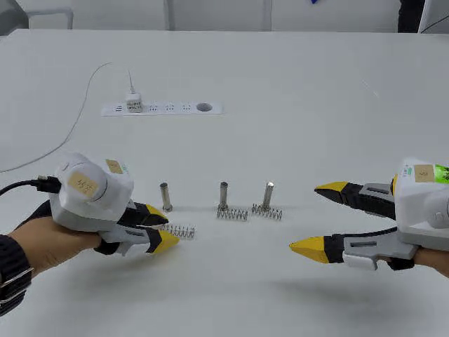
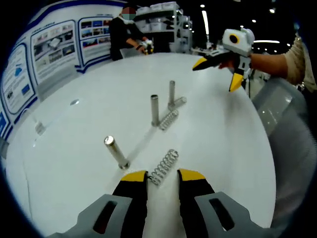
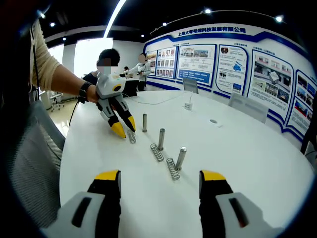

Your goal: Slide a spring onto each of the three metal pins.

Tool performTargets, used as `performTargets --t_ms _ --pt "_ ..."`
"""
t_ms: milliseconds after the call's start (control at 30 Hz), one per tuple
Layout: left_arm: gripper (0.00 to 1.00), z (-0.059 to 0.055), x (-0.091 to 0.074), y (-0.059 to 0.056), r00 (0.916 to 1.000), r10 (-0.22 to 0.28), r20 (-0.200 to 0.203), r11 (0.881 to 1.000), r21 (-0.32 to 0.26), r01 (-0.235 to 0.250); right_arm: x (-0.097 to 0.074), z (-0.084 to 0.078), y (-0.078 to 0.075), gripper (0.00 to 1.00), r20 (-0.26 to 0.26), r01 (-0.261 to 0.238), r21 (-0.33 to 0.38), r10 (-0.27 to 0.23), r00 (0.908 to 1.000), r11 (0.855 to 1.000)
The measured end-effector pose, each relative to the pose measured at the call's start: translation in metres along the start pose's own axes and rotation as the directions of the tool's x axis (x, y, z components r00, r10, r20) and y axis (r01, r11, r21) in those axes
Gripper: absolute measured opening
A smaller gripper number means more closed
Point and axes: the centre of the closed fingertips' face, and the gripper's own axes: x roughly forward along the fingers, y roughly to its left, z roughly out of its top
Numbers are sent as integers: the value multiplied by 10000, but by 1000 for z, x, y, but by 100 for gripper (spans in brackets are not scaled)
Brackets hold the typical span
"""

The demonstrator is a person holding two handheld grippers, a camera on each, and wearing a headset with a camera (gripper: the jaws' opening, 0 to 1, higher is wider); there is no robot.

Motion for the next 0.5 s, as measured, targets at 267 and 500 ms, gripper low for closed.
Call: performTargets --t_ms 267,500 --pt "18 -8 -3 -1 9999 122 -87 9999 -99 -123 2 1 2 65 5 -91 -50 91 10000 9999" --pt "13 -9 -2 0 9997 255 -46 9996 -107 -256 3 0 4 64 -19 -148 -71 148 9999 9999"
